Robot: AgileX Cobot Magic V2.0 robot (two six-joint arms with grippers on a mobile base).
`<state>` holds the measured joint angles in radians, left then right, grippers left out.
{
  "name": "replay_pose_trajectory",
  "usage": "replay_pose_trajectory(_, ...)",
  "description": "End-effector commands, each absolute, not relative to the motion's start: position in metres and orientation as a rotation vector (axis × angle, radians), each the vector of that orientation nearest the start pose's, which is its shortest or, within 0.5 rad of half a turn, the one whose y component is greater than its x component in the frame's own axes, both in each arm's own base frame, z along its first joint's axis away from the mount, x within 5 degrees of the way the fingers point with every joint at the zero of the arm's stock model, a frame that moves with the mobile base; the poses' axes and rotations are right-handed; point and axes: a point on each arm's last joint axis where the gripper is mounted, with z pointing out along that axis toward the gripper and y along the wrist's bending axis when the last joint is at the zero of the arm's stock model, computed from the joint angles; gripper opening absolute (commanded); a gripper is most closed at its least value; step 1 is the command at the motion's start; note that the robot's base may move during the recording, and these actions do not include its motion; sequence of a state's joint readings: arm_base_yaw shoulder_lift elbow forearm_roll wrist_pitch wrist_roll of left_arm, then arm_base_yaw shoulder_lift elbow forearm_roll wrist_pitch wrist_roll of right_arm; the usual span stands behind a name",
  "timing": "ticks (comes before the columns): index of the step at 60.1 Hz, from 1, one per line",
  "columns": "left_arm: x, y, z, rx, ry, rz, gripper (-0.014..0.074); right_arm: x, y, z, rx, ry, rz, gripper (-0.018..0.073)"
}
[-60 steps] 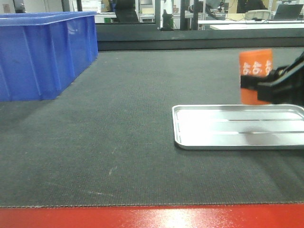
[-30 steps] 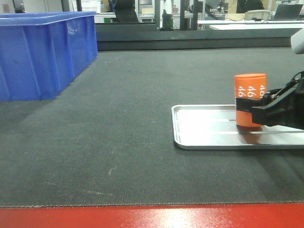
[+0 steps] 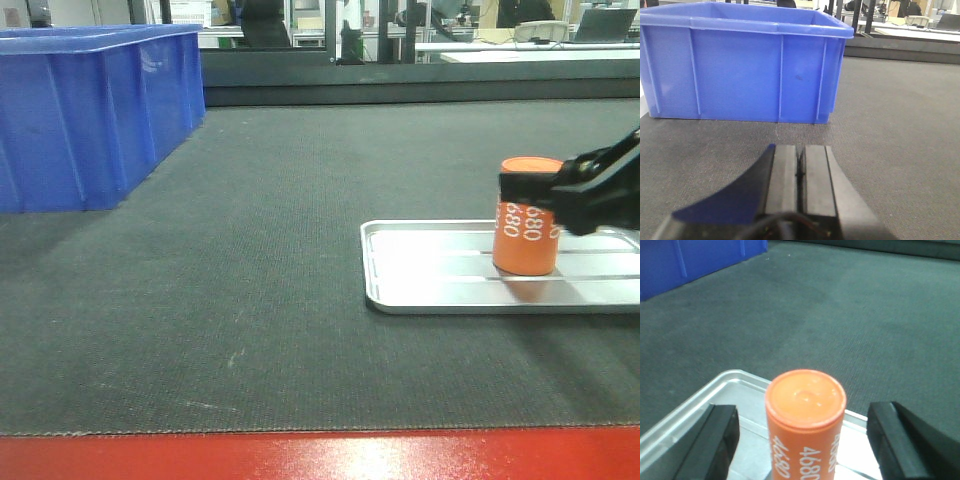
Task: Grab orange capacitor from left shelf to right conveyor
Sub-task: 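Open the right gripper and lift it away from the cylinder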
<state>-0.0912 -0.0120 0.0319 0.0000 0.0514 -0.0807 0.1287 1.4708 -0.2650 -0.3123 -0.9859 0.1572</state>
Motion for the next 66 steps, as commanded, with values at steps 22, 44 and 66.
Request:
replay_pose_trajectory(22,0.054,-0.005,0.209,0.007,1.442,-0.14,-0.0105,0.164,0.04,0.251,-0.189,1.638,0.341,0.0451)
replay_pose_trajectory(44,0.054,-0.005,0.209,0.007,1.442,-0.14,-0.0105,0.116,0.017,0.266,-0.087,1.694,0.151,0.0049)
replay_pose_trajectory(66,0.054,-0.005,0.209,0.007,1.442,-0.14,-0.0105,0.106,0.016,0.274,-0.087,1.619,0.156,0.0049)
